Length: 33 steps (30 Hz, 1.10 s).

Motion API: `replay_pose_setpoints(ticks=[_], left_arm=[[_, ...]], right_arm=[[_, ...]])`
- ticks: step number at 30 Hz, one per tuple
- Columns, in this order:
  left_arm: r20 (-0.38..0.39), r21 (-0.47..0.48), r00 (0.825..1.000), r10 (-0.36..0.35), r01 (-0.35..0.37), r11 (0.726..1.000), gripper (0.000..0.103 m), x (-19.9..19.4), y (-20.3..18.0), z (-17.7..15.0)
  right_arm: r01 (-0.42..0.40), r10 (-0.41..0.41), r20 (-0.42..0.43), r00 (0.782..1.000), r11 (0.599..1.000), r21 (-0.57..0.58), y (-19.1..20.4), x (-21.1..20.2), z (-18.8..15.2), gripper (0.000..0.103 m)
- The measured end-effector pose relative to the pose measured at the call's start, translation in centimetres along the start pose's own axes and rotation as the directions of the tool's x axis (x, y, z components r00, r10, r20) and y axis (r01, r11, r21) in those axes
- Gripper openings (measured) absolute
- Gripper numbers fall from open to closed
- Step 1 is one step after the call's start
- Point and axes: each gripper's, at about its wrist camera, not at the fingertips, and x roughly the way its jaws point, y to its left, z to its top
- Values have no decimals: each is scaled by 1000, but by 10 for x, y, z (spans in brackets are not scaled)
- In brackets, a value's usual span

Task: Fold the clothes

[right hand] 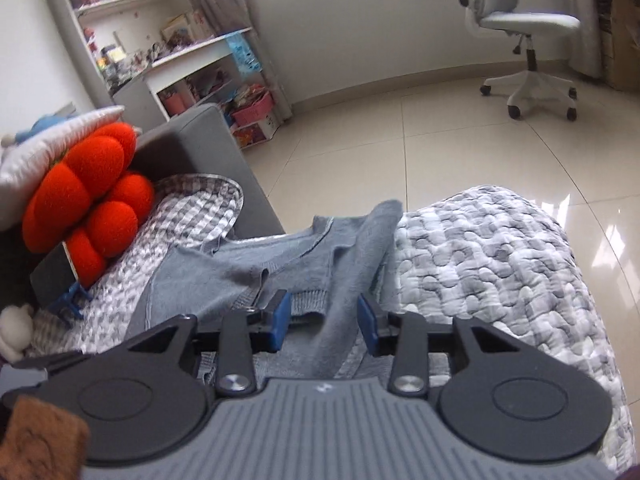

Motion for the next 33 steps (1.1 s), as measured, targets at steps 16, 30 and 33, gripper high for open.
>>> replay_pose_setpoints(ticks=[16, 30, 33], left_arm=[[-36, -89, 998, -45, 42, 995, 79, 4, 19, -1], [8, -74, 994, -112, 112, 991, 80, 0, 13, 4], [43, -16, 991, -130, 131, 991, 80, 1, 5, 5]], right_arm=[[88, -94, -63, 994, 991, -100, 28, 57, 6, 2], [-41, 37, -35, 999, 995, -91, 34, 43, 24, 3], [-51, 47, -41, 998, 993, -104, 36, 43, 24, 3]])
